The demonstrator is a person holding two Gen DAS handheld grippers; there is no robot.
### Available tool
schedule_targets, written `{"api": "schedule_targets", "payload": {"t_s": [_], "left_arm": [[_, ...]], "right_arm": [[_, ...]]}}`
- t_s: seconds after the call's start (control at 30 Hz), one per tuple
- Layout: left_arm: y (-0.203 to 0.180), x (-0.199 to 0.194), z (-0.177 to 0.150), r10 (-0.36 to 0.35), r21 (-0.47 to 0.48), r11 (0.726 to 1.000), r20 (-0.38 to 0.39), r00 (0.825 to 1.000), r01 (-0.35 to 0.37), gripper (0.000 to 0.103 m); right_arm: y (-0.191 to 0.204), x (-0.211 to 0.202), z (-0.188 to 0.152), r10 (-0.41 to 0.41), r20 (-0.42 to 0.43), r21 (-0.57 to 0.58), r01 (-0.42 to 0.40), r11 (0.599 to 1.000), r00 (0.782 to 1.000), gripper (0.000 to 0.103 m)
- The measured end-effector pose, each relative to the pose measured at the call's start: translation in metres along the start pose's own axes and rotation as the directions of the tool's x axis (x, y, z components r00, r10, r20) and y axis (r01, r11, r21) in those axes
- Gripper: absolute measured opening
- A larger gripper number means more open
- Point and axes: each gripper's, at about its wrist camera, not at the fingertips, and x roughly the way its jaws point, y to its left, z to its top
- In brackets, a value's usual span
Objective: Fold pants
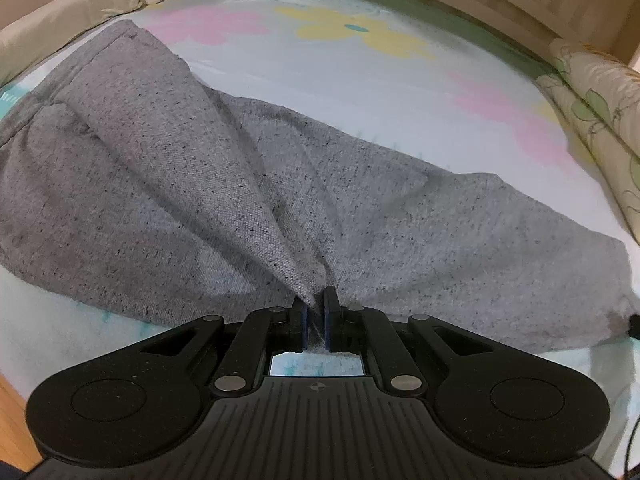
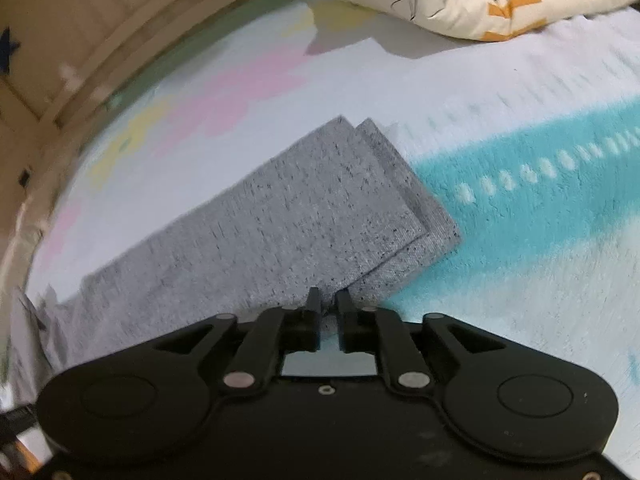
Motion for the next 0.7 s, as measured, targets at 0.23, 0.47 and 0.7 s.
{"api": "schedule_targets", "payload": {"t_s": [0.23, 0.47, 0.7], "left_arm": [[-0.004, 0.007, -0.001, 0.009, 0.005, 1.000, -0.006, 1.000, -0.009, 0.007], [0.002, 0.006, -0.003, -0.001, -0.005, 1.000, -0.009, 1.000, 0.001, 0.007], [-0.006, -0.018, -0.003, -0.020, 0.038, 0.999, 0.091, 0.996, 0.017, 0.007]], "right_arm": [[-0.016, -0.005, 0.012, -0.028, 0.059, 0.104, 0.021, 0.994, 0.998, 0.050], [-0.019, 0.005, 0.014, -0.019, 0.079, 0.119, 0.009, 0.993, 0.997, 0.009], [-0.002, -0.030, 0.017, -0.011, 0.204, 0.004, 0.010, 1.000, 0.979, 0.007]]}}
